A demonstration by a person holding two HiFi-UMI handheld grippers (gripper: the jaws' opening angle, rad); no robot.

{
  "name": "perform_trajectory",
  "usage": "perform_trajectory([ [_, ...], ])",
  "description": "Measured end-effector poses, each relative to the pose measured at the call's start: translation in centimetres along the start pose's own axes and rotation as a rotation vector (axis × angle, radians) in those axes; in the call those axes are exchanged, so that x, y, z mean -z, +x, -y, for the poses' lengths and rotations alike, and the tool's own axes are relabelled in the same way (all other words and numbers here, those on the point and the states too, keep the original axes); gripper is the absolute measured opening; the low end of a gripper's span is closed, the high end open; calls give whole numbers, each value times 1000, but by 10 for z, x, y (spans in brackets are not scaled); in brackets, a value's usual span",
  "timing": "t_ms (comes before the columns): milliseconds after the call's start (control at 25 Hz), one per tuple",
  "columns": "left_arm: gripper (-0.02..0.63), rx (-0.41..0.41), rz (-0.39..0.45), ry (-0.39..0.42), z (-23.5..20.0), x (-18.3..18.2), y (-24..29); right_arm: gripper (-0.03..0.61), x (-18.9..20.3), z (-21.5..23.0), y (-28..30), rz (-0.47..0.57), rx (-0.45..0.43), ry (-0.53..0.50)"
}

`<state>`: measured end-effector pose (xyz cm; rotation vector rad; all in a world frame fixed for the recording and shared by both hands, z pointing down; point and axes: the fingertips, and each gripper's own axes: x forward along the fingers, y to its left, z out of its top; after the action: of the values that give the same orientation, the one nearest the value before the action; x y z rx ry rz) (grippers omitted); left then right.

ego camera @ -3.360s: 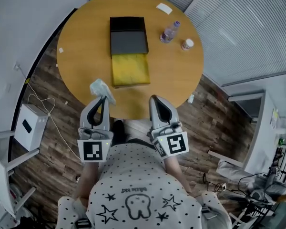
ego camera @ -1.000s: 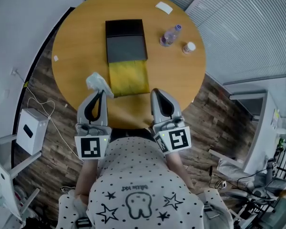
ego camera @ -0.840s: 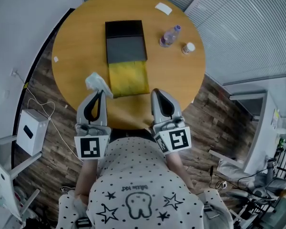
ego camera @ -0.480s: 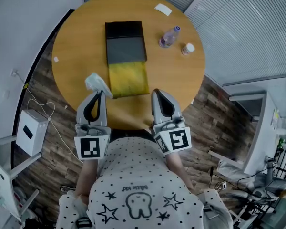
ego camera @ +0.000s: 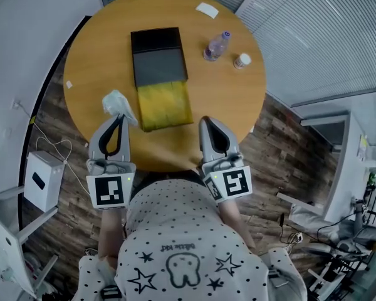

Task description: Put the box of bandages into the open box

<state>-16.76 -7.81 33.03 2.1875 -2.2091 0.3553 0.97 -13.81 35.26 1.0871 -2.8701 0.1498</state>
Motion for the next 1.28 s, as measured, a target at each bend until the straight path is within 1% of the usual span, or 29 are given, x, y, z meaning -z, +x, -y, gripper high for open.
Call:
perform_trajectory([
  [120,12,57,-49,40,3,4,12,5,0,8,-1,2,24,1],
  [200,12,109,-102,57,8,11,21,5,0,13,-2,3,40,2],
  [360,12,201,-206,58,18,25,36,5,-1,19,-7,6,72,4],
  [640,11,324,-299,40,44,46,68,5,2,36,-14,-9,129,12],
  [960,11,391,-372,34,70,76,94,5,8,48,-22,-13,163,26],
  [1120,11,415,-421,31,79,94,103,5,11,53,-21,-22,175,33],
  [1280,11,432,-449,38,84,102,110,5,16,57,-18,-37,181,42],
])
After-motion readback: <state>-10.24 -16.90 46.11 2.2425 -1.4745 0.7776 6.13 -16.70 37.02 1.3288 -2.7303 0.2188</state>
